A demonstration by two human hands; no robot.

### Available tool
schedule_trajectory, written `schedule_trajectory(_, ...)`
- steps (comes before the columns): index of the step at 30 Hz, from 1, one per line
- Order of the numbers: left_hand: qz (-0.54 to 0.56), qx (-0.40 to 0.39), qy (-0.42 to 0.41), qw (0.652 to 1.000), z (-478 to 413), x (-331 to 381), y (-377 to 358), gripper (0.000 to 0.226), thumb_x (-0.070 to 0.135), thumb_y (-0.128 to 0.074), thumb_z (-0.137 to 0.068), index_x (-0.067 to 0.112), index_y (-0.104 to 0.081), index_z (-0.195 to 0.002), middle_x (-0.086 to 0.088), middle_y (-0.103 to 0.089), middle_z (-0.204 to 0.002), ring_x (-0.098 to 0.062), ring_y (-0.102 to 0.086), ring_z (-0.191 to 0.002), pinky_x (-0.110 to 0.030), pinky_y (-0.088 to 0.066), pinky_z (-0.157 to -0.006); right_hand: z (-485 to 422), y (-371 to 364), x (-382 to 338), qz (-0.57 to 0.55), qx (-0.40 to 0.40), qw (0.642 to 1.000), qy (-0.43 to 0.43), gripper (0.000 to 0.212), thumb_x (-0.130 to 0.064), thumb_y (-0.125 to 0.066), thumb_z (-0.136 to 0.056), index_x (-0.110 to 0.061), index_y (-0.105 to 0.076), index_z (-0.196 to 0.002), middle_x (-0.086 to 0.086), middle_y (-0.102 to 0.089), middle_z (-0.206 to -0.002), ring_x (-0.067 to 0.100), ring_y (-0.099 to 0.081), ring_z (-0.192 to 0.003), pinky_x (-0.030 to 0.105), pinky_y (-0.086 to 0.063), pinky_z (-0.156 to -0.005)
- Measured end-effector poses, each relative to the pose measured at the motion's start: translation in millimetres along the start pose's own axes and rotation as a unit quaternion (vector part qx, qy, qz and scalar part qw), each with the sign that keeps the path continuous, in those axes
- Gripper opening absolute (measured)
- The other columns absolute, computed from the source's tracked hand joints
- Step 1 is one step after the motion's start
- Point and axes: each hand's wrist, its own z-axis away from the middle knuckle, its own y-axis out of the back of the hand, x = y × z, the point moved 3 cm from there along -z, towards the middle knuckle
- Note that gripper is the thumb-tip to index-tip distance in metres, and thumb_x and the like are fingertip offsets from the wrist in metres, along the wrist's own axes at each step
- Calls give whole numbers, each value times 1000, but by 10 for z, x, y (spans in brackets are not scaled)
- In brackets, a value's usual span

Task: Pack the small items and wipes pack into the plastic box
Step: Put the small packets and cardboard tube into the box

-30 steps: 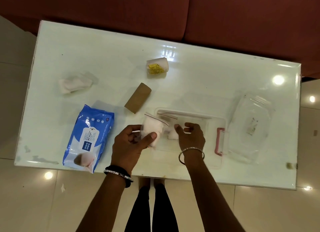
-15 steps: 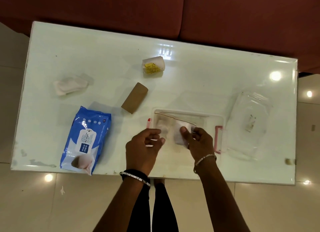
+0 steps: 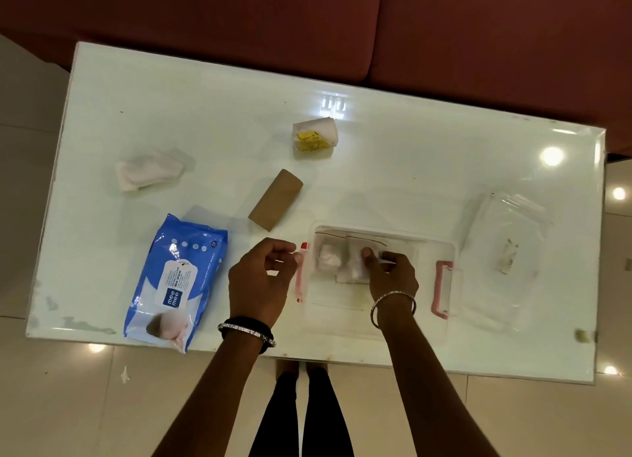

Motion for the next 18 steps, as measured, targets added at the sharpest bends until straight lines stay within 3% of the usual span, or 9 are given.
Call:
schedule_trajectory(3, -4, 60, -21, 998, -214, 52, 104, 6, 19, -68, -85, 23, -67, -89, 12, -69, -83, 7, -62, -73, -3, -46, -62, 102, 131, -36, 33, 27, 999, 13, 34, -48, -67, -84, -16, -63, -95, -6, -62, -77, 16, -59, -77, 27, -41, -72)
schedule_trajectory(5, -28, 85, -33, 995, -416, 84, 148, 9, 17, -67, -84, 19, -67, -93, 3, -70, -91, -5, -64, -79, -18, -54, -69, 198, 227, -109, 65, 36, 996, 40, 26, -42, -68, -85, -16, -62, -82, -8, -62, -69, 18, -61, -72, 26, -45, -63)
schedule_trajectory(8, -130, 76, -39, 988, -750, 115, 123, 27, 20, -68, -83, 14, -64, -109, -9, -67, -107, -24, -63, -96, -41, -53, -81, 350, 351, -325, 84, 34, 988, 123, 28, -36, -72, -82, -17, -58, -67, -6, -61, -56, 15, -62, -59, 12, -36, -51)
schedule_trajectory(13, -253, -27, 16, 967, -1180, 43, -23, 57, 33, -72, -79, 14, -52, -129, -11, -60, -123, -31, -55, -114, -41, -45, -96, 454, 352, -951, 61, 22, 953, 295, 29, -38, -72, -81, -20, -54, -67, -4, -59, -51, 12, -60, -56, 15, -41, -54)
schedule_trajectory(15, -265, -46, 26, 963, -1233, -8, -59, 57, 37, -73, -77, 14, -53, -125, -10, -62, -118, -30, -57, -111, -41, -47, -93, 385, 256, -1242, 64, 34, 933, 352, 27, -37, -71, -81, -21, -54, -67, -9, -55, -52, 12, -57, -54, 14, -39, -54)
schedule_trajectory(18, -252, -43, 26, 966, -1220, -69, -70, 52, 40, -75, -75, 13, -57, -115, -9, -63, -111, -28, -59, -103, -35, -47, -81, 172, 18, -1632, 62, 19, 908, 413, 21, -30, -71, -82, -18, -57, -72, -10, -59, -64, 5, -58, -60, 20, -49, -57)
